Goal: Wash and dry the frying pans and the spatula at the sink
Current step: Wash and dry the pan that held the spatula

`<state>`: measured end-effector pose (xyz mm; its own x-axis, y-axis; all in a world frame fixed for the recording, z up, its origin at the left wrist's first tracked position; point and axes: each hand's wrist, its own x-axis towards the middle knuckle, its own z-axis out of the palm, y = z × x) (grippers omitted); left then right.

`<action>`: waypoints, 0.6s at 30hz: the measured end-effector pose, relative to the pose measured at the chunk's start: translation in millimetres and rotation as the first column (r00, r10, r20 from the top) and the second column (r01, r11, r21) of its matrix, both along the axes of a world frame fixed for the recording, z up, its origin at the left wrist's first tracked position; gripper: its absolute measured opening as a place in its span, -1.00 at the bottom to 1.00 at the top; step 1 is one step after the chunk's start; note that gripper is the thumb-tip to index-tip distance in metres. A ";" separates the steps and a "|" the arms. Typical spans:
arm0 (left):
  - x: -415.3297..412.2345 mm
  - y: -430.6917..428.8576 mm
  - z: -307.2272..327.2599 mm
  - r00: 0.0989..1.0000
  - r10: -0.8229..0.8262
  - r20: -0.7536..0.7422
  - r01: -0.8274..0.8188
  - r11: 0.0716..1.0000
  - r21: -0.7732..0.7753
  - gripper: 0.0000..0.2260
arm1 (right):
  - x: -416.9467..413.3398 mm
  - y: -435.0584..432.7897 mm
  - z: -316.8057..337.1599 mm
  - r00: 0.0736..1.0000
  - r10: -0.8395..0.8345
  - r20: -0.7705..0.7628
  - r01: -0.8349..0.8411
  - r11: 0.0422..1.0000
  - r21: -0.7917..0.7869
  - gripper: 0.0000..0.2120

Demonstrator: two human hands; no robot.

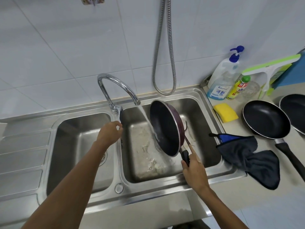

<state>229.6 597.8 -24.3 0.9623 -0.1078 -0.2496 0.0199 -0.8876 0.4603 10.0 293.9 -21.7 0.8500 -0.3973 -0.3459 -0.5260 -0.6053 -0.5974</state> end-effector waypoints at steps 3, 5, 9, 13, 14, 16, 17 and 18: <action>-0.7 -1.5 -0.2 0.998 0.021 0.054 -0.019 0.999 -0.038 -0.77 | 1.5 2.2 0.3 0.999 -0.027 -0.035 0.030 0.995 0.097 -0.83; -2.0 -6.0 2.0 0.994 0.031 0.109 -0.028 0.999 -0.035 -0.69 | 3.0 5.3 1.3 0.994 -0.048 -0.093 0.065 0.979 0.195 -0.83; -1.8 -16.9 3.7 0.996 0.048 0.079 -0.055 0.994 0.095 -0.54 | 4.2 9.5 -0.5 0.972 -0.088 -0.219 0.178 0.881 0.437 -0.73; -0.4 -23.6 0.9 0.996 0.083 0.045 -0.088 0.989 0.121 -0.56 | 7.4 15.7 3.2 0.937 -0.147 -0.316 0.318 0.729 0.606 -0.70; 0.4 -22.7 -1.0 0.995 0.088 0.050 -0.092 0.990 0.102 -0.58 | 7.5 17.5 5.8 0.932 -0.153 -0.329 0.337 0.700 0.630 -0.71; 3.4 -19.5 -4.0 0.994 0.102 0.047 -0.106 0.991 0.083 -0.65 | 3.8 17.1 8.1 0.926 -0.157 -0.343 0.356 0.666 0.655 -0.72; 4.7 -18.1 -5.0 0.993 0.109 0.043 -0.113 0.991 0.078 -0.68 | 0.3 14.3 8.9 0.926 -0.155 -0.343 0.354 0.665 0.658 -0.71; 5.6 -17.0 -5.5 0.993 0.112 0.039 -0.115 0.991 0.075 -0.70 | -2.8 10.3 10.3 0.928 -0.151 -0.340 0.350 0.666 0.659 -0.70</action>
